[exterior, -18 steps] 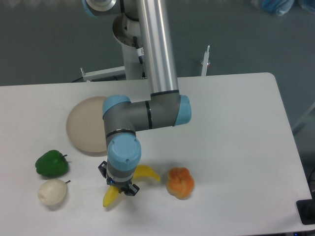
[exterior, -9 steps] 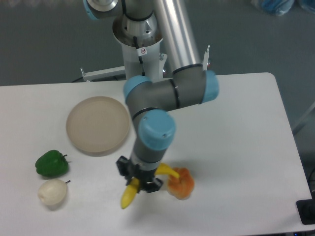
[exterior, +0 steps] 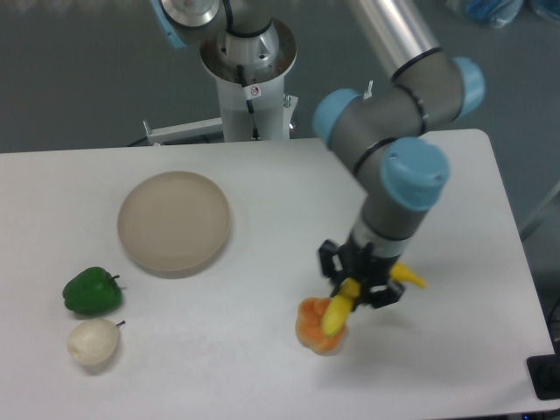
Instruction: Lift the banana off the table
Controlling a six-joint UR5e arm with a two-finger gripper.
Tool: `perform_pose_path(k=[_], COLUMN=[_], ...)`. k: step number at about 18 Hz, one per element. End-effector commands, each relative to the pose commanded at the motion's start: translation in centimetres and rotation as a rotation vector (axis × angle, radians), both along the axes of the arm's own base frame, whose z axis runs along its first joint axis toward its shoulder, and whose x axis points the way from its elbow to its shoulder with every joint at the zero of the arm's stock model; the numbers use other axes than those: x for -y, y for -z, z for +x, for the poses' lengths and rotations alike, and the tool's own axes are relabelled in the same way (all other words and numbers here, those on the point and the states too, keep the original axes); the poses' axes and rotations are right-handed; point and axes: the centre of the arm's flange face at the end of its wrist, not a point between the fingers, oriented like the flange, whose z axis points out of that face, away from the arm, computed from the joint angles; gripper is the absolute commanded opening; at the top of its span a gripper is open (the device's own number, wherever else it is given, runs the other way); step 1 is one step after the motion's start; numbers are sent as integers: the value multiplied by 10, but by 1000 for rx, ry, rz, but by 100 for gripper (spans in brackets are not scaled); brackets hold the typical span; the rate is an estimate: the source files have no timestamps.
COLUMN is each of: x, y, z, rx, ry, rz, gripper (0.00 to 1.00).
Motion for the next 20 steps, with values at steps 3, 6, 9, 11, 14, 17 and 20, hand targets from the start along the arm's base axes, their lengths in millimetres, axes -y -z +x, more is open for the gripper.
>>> perform_pose_path(k=[3, 6, 9, 11, 14, 17, 20], x=[25, 33, 37, 39, 37, 37, 38], y=[3, 6, 4, 3, 7, 7, 9], z=[-33, -60, -72, -76, -75, -76, -76], rx=[-56, -64, -72, -75, -71, -73, -80], ry=[70, 75, 74, 86, 93, 93, 94], rz=[-50, -48, -47, -44, -48, -49, -64], gripper=[11, 11, 11, 11, 10, 10, 10])
